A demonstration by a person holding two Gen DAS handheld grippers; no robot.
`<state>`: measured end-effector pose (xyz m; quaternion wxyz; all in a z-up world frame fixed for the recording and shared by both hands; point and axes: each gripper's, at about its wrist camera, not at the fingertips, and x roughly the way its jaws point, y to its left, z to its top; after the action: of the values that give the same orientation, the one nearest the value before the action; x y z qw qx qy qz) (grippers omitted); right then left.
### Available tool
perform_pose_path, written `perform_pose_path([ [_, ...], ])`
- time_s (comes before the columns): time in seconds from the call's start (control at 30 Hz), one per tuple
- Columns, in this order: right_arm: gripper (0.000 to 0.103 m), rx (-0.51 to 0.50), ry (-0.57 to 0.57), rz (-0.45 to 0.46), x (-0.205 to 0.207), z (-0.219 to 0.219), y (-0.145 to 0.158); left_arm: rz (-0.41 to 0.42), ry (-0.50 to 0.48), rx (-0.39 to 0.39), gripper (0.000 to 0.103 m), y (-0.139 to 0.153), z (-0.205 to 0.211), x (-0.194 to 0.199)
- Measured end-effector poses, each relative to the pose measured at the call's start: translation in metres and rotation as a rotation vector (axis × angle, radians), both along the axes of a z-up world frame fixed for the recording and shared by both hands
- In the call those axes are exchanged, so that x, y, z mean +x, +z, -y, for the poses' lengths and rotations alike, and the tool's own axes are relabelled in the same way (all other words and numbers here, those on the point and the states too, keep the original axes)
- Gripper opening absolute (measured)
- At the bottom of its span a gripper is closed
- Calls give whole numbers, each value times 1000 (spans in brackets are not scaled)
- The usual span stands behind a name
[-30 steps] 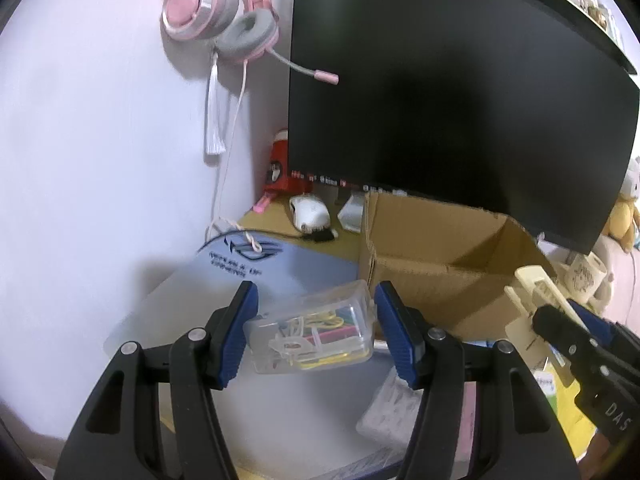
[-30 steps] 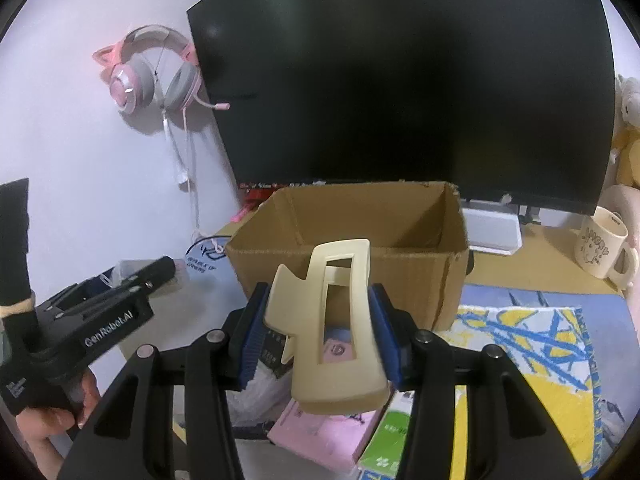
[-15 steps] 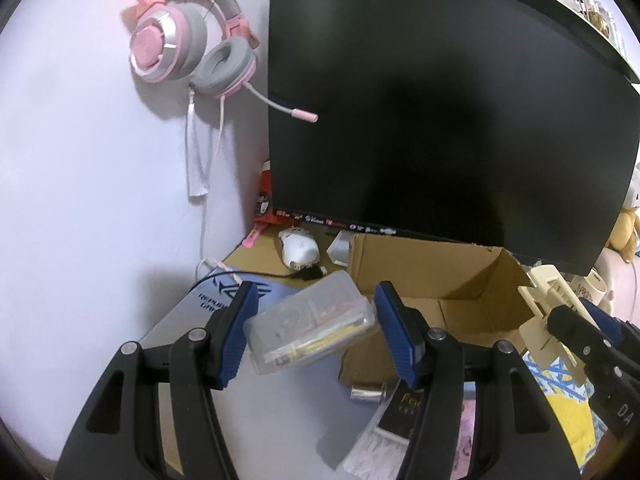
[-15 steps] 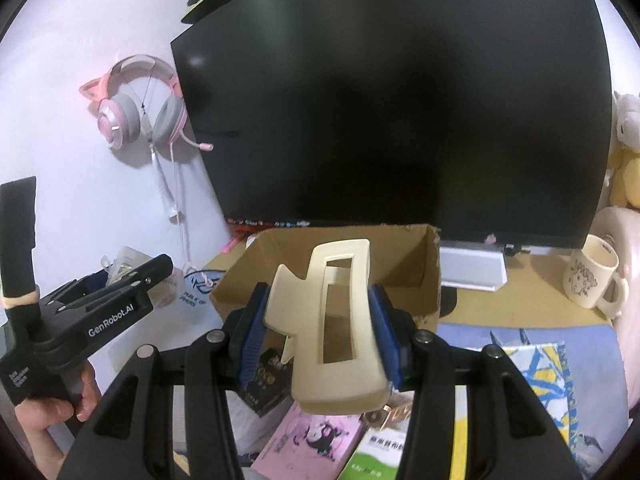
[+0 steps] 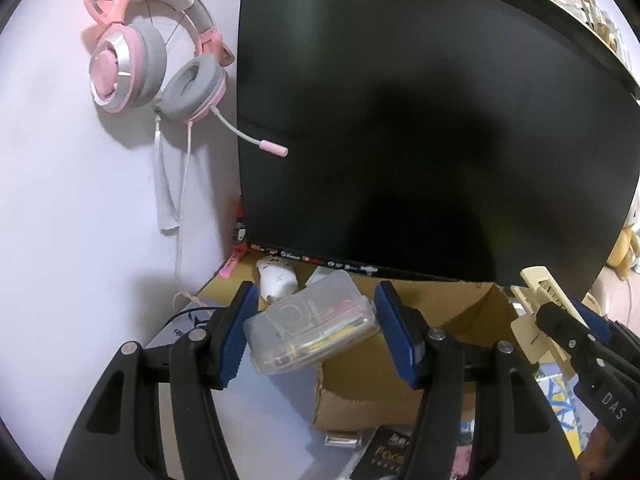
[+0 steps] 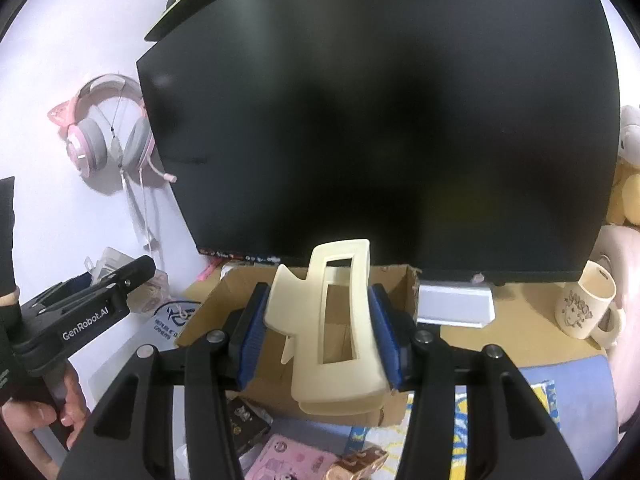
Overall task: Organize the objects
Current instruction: 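Carry the paper clip box and claw clip with both tools over the cardboard box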
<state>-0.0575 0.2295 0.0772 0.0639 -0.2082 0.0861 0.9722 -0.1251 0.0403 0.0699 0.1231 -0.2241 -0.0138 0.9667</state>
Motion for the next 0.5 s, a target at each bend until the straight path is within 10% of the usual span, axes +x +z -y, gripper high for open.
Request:
perform_pose_path([
  [0.5, 53, 8, -43, -14, -19, -12, 0, -30, -6, -42, 60, 2, -31, -17],
])
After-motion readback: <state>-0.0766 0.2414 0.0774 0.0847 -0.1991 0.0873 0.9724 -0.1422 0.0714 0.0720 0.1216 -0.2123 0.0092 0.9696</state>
